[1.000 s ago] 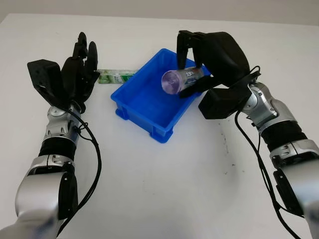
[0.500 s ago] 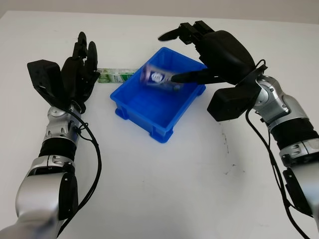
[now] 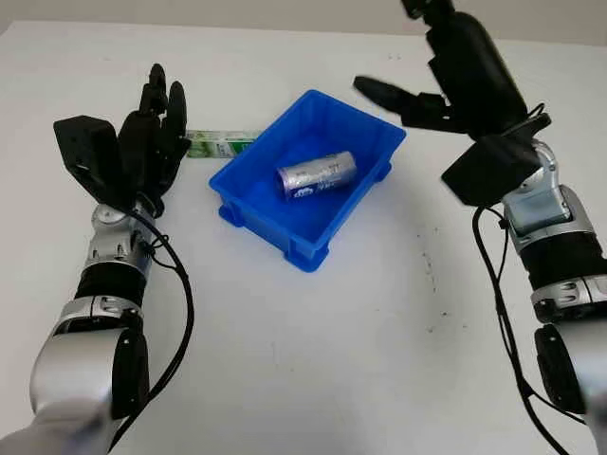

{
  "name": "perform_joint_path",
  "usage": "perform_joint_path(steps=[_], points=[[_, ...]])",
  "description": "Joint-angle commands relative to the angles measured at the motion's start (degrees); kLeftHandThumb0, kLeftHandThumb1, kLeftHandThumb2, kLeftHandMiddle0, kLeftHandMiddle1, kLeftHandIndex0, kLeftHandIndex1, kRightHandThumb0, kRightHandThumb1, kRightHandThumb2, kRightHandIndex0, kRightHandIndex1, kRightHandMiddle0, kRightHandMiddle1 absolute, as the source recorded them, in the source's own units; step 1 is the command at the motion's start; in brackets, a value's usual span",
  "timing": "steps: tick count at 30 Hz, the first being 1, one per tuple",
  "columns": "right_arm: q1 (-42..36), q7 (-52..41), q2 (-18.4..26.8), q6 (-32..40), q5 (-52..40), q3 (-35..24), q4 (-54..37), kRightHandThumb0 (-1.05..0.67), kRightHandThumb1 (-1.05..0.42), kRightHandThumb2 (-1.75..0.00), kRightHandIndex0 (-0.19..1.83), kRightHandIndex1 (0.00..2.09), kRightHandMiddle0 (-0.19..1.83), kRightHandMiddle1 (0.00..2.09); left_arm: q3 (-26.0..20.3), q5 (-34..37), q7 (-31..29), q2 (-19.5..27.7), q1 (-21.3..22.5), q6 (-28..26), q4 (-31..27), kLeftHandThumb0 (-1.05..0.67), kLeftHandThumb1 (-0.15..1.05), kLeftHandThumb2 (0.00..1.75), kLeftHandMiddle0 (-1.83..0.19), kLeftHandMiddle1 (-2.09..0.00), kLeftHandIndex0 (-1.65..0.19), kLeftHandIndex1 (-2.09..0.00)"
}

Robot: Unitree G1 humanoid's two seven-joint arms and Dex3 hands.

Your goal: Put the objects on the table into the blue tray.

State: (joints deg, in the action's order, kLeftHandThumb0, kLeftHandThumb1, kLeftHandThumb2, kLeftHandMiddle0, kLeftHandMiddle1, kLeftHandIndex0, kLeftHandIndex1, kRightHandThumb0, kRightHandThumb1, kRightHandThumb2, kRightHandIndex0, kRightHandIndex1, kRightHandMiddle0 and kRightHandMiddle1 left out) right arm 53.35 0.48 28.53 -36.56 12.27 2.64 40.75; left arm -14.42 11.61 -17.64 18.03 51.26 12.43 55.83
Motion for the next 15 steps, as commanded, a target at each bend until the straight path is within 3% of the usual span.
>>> perform_joint_path(steps=[1,6,11,15], points=[[-2.0,-1.7,-1.2,3.6,-4.4,-3.0,0.6,-0.75,-1.05,-0.68,-0.19,0.0,-0.19,0.0,-0.3,0.3,-0.4,0.2,0.2,0.4,-0.4,-0.71,1.05,0.62,0.19,0.0,0.19,0.0],[-6.8,-8.8,-3.6,17.3,-18.0,-10.3,-2.6,-0.71,-1.05,-0.7,-0.19,0.0,-0.19,0.0,-0.6,0.2,-0.4,0.7,0.7,0.9,0.4,-0.71,1.05,0.62,0.19,0.0,0.19,0.0],[-11.8,-8.4,-4.0,27.3,-20.4,-12.9,-8.2,-0.71,-1.05,-0.74,-0.19,0.0,-0.19,0.0,-1.0,0.4,-0.6,1.2,1.7,0.7,1.1,-0.71,1.05,0.6,0.19,0.0,0.19,0.0],[-14.5,-8.2,-5.3,29.5,-21.6,-14.4,-11.1,-0.7,-1.05,-0.74,-0.19,0.0,-0.19,0.0,-0.5,-0.5,-1.2,2.5,2.8,1.6,2.1,-0.7,1.05,0.58,0.19,0.0,0.19,0.0]])
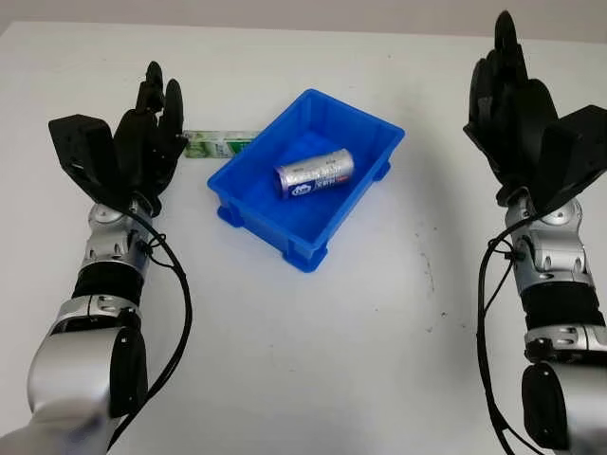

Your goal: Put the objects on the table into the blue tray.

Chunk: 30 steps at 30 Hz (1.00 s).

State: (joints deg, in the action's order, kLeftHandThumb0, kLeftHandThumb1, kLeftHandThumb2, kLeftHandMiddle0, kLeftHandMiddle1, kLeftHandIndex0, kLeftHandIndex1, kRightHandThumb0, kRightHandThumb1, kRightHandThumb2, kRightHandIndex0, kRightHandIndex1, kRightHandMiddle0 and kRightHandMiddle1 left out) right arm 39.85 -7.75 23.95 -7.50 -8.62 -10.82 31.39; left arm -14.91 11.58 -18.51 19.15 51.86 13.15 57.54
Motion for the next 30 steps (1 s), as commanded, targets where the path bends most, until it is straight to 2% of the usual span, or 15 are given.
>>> perform_joint_path(steps=[1,3,7,11,14,17,19,22,26,30], points=[[-1.3,0.1,-1.1,0.9,-1.2,-1.4,-2.1,-0.7,-1.05,-0.74,-0.19,0.0,-0.19,0.0,0.3,-0.9,-0.5,1.9,2.6,1.0,0.6,-0.72,1.05,0.55,0.19,0.0,0.19,0.0],[-2.0,1.2,-1.9,2.5,-1.4,-1.8,-3.5,-0.7,-1.05,-0.73,-0.19,0.0,-0.19,0.0,0.9,-1.9,-0.5,3.1,3.6,1.0,0.8,-0.73,1.05,0.52,0.19,0.0,0.19,0.0],[-2.9,2.2,-3.1,4.2,-1.7,-2.3,-5.8,-0.69,-1.05,-0.75,-0.19,0.0,-0.19,0.0,2.5,-4.3,-2.4,6.4,5.6,0.8,1.4,-0.63,1.05,0.43,0.19,0.0,0.19,-0.01],[-3.2,0.9,-3.2,3.6,-1.7,-2.5,-5.7,-0.67,-1.05,-0.78,-0.19,0.0,-0.19,0.0,6.3,-9.6,-5.0,11.2,9.6,1.1,2.0,-0.61,1.04,0.16,0.16,-0.04,0.12,-0.05],[-3.3,0.7,-3.1,4.3,-1.4,-2.4,-5.8,-0.66,-1.05,-0.8,-0.19,0.0,-0.19,0.0,11.3,-15.9,-7.3,15.0,13.5,1.4,3.0,-0.63,0.98,0.08,0.11,-0.07,0.09,-0.07],[-3.9,0.2,-3.0,5.6,-1.5,-2.3,-6.9,-0.65,-1.05,-0.81,-0.19,0.0,-0.19,0.0,16.7,-22.6,-9.7,17.9,16.9,4.0,3.2,-0.63,0.95,0.05,0.1,-0.06,0.09,-0.06],[-4.3,-0.1,-3.0,6.4,-1.5,-2.3,-7.7,-0.66,-1.05,-0.82,-0.19,0.0,-0.19,0.0,19.6,-26.1,-11.2,18.9,19.0,3.9,3.2,-0.64,0.92,0.04,0.13,-0.05,0.1,-0.06],[-4.5,-0.1,-3.4,7.3,-1.7,-2.5,-8.5,-0.65,-1.05,-0.83,-0.19,0.0,-0.19,0.0,24.3,-32.1,-10.5,19.8,20.5,4.0,2.4,-0.65,0.9,0.04,0.11,-0.06,0.08,-0.07],[-4.7,-0.1,-3.5,7.3,-1.6,-2.4,-8.7,-0.64,-1.05,-0.83,-0.19,0.0,-0.19,0.0,28.9,-38.0,-8.8,20.0,20.7,5.1,2.2,-0.56,0.85,0.04,-0.15,-0.14,0.07,-0.06],[-4.8,0.0,-3.5,7.5,-1.5,-2.5,-9.0,-0.64,-1.05,-0.81,-0.19,0.0,-0.19,0.0,33.0,-43.2,-6.9,19.6,21.0,6.5,3.9,-0.42,0.82,0.05,0.0,-0.02,0.08,-0.05]])
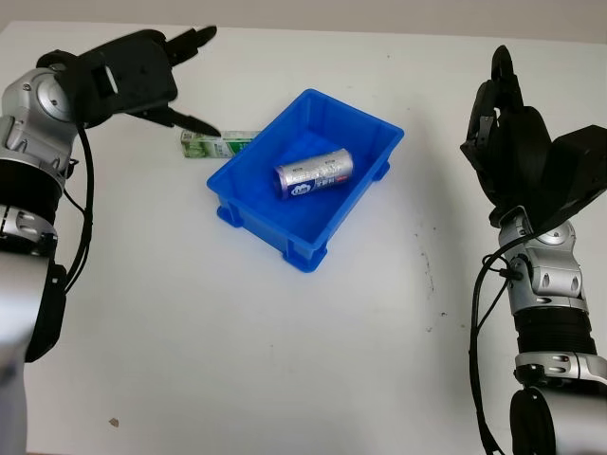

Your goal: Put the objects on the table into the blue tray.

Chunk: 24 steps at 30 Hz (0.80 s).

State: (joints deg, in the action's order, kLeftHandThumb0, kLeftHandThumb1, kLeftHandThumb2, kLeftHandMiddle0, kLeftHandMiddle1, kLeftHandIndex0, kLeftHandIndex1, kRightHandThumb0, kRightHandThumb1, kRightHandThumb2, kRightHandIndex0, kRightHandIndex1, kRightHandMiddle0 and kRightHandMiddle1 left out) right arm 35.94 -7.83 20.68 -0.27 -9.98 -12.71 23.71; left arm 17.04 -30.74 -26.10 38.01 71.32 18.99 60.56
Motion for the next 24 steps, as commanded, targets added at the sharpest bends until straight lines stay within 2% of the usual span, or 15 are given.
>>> perform_joint_path(steps=[1,6,11,18,24], points=[[-1.0,0.0,-0.2,0.2,0.0,-0.5,-1.4,-0.64,-1.05,-0.81,-0.19,0.0,-0.19,0.0,1.4,-1.3,1.3,0.5,1.4,1.2,1.6,-0.4,0.82,0.05,0.03,-0.01,0.08,-0.06],[-1.4,-0.1,-0.4,0.6,-0.7,-1.0,-1.9,-0.63,-1.05,-0.81,-0.19,0.0,-0.19,0.0,5.4,-6.2,6.6,-0.1,1.6,3.7,4.1,-0.52,0.87,0.07,0.05,-0.04,0.06,-0.06],[-1.6,-0.4,-0.6,-0.1,-1.2,-1.3,-1.6,-0.62,-1.05,-0.8,-0.19,0.0,-0.19,0.0,8.8,-10.8,11.9,-0.9,1.7,2.9,4.7,-0.51,0.86,0.06,0.05,-0.05,0.03,-0.07],[-1.8,-0.4,-0.7,-0.6,-0.7,-1.2,-1.7,-0.6,-1.05,-0.81,-0.19,0.0,-0.19,0.0,9.2,-11.0,15.3,-1.7,1.2,4.5,6.5,-0.49,0.87,0.06,0.0,-0.07,0.0,-0.08],[-1.9,-0.1,-1.0,-0.2,-0.4,-1.1,-1.8,-0.6,-1.05,-0.81,-0.19,0.0,-0.19,0.0,8.0,-8.8,23.3,-3.2,-0.5,9.0,10.0,-0.41,0.89,0.06,-0.19,-0.09,-0.16,-0.11]])
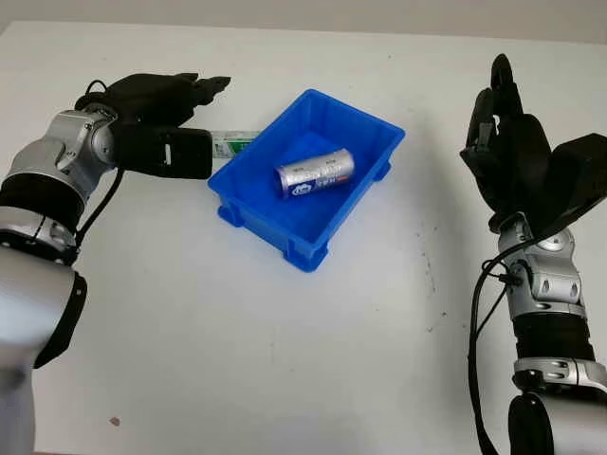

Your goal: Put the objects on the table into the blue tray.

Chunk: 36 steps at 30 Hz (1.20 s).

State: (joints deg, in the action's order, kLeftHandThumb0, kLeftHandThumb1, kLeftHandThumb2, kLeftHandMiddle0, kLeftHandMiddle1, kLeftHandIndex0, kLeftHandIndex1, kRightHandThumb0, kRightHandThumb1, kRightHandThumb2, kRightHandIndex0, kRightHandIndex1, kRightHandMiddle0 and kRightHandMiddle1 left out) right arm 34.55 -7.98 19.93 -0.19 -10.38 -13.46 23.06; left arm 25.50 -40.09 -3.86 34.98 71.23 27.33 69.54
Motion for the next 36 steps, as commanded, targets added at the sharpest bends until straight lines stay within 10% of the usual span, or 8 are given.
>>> perform_joint_path(steps=[1,6,8,11,15,27,31,36], points=[[-0.5,0.0,-0.4,-0.2,-0.2,-0.4,-1.3,-0.6,-1.05,-0.81,-0.19,0.0,-0.19,0.0,-0.1,0.3,2.4,-0.4,-0.5,1.2,1.5,-0.41,0.92,0.07,-0.25,-0.09,-0.2,-0.11],[-1.0,-0.4,-0.4,-0.1,-0.7,-0.6,-2.0,-0.6,-1.05,-0.81,-0.19,0.0,-0.19,0.0,0.9,-0.7,6.6,-1.8,-0.6,2.1,3.3,-0.39,0.99,0.07,-0.44,-0.13,-0.33,-0.14],[-1.2,-0.1,-0.6,0.4,-0.9,-0.8,-2.7,-0.6,-1.05,-0.8,-0.19,0.0,-0.19,0.0,1.4,-1.2,6.8,-2.4,-0.4,0.9,3.8,-0.35,0.99,0.05,-0.17,-1.46,-0.41,-0.09],[-1.6,0.4,-0.8,1.1,-0.9,-0.8,-3.6,-0.6,-1.05,-0.8,-0.19,0.0,-0.19,0.0,2.5,-2.3,7.5,-3.2,-0.2,-0.6,4.4,-0.33,1.0,0.06,-0.23,-2.01,-0.46,-0.08],[-2.1,0.2,-0.8,1.8,-1.3,-1.0,-4.7,-0.61,-1.05,-0.8,-0.19,0.0,-0.19,0.0,5.8,-5.7,8.5,-3.5,0.4,-1.1,5.0,-0.36,1.01,0.05,-0.37,-0.82,-0.53,-0.08],[-2.3,0.1,-1.5,2.3,-2.0,-1.4,-5.6,-0.59,-1.05,-0.81,-0.19,0.0,-0.19,0.0,11.3,-11.0,7.0,-4.7,1.5,-4.5,5.5,-0.42,1.01,0.06,-0.06,-1.82,-0.57,-0.11],[-2.2,0.4,-1.2,2.5,-1.4,-1.2,-5.5,-0.59,-1.05,-0.81,-0.19,0.0,-0.19,0.0,14.1,-14.5,14.9,-4.7,1.0,-6.2,5.4,-0.45,1.04,0.23,-0.53,-2.08,-0.26,-1.93],[-2.0,-0.1,-1.0,2.0,-1.5,-1.4,-4.9,-0.59,-1.05,-0.8,-0.19,0.0,-0.19,0.0,14.8,-15.3,17.8,-4.7,1.2,-8.3,5.9,-0.48,1.05,0.42,-0.65,-2.09,-0.14,-2.09]])
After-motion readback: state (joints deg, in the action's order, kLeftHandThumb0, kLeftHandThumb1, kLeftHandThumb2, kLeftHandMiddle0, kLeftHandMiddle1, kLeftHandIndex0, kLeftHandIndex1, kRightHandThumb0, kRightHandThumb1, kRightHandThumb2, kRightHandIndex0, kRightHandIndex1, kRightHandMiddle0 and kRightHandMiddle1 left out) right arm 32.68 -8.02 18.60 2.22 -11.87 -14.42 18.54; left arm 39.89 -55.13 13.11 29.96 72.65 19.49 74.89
